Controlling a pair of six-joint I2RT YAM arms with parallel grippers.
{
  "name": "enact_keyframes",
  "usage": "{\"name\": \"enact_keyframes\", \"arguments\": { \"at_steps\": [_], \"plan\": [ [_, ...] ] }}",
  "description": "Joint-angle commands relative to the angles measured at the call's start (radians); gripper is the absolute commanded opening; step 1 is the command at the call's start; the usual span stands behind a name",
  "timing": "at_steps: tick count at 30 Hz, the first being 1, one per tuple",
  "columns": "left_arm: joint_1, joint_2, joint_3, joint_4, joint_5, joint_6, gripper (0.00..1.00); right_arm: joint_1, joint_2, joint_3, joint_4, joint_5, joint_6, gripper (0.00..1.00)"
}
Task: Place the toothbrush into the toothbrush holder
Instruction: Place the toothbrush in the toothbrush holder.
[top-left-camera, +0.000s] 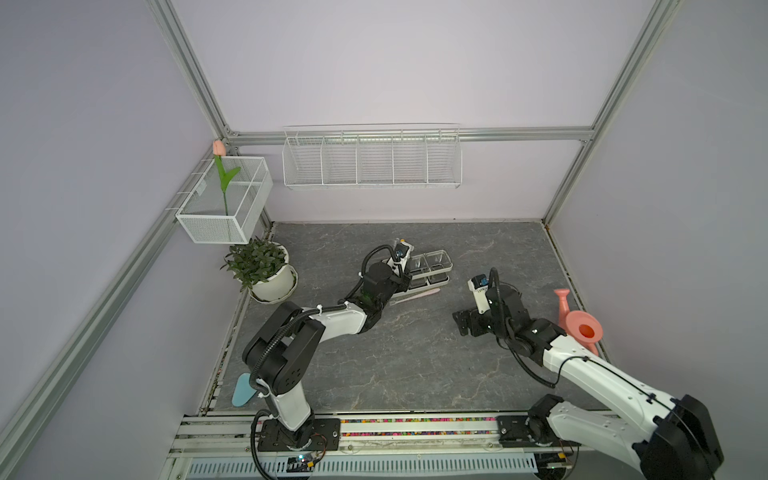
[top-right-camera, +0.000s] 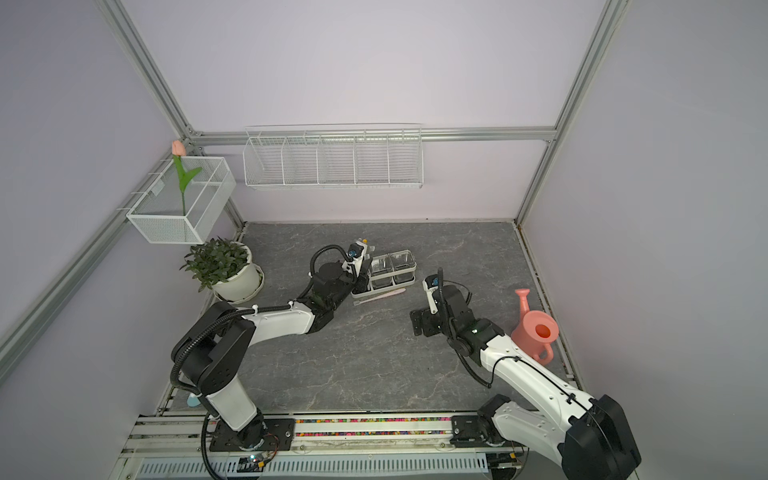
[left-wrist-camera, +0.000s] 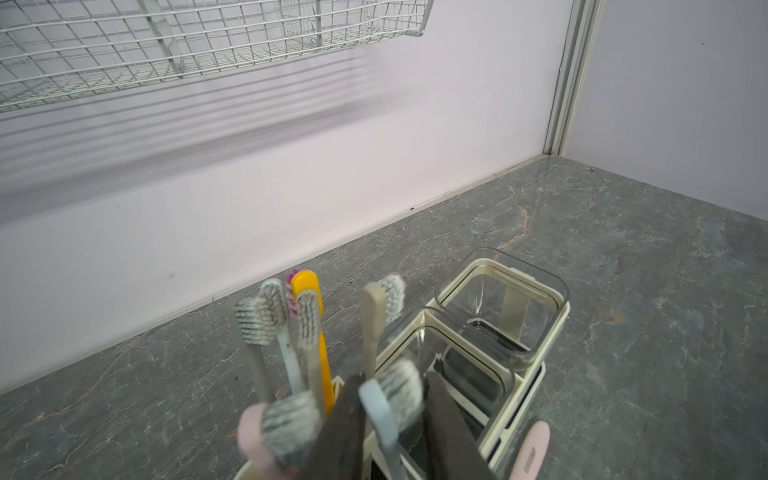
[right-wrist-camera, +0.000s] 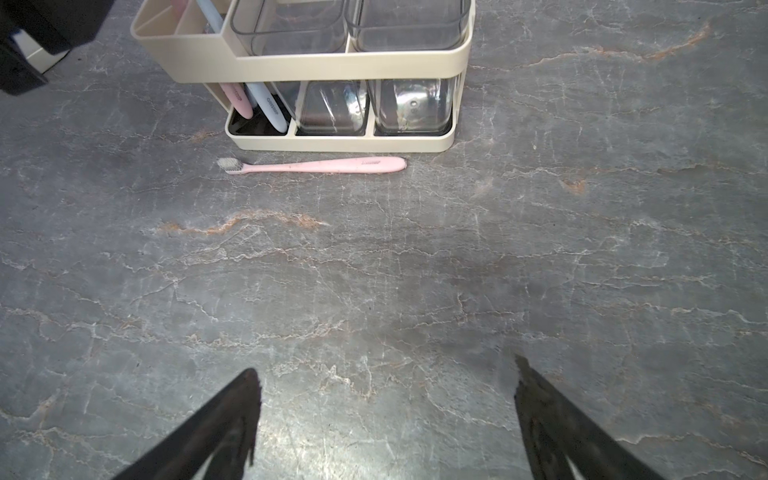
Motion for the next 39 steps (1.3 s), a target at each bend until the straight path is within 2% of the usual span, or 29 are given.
{"name": "enact_keyframes", "arguments": {
  "at_steps": [1,8,20,24,27,33,39],
  "plan": [
    [-0.004,0.010,-0.007,0.027,0.000,-0.009,0.28,-0.006,-0.014,-0.022,-0.008,-0.014,-0.016,0.97],
    [-0.007,-0.022,-0.010,0.011,0.027,-0.004,0.33,-0.010,0.045,-0.017,0.021,-0.078,-0.040,0.97],
    [-0.020,-0.203,-0.028,-0.095,0.102,-0.034,0.38,-0.009,0.206,0.034,0.123,-0.210,-0.157,0.97],
    [-0.021,-0.309,-0.078,-0.107,0.079,-0.078,0.39,-0.012,0.298,0.078,0.135,-0.218,-0.226,0.97],
    [-0.022,-0.417,-0.136,-0.120,0.043,-0.115,0.39,-0.014,0.358,0.099,0.176,-0.175,-0.261,0.97],
    [-0.022,-0.593,-0.218,-0.209,0.028,-0.177,0.42,-0.025,0.458,0.121,0.322,-0.150,-0.264,0.97],
    [-0.022,-0.690,-0.215,-0.343,0.016,-0.161,0.44,-0.069,0.598,0.177,0.440,-0.262,-0.251,0.97]
  ]
}}
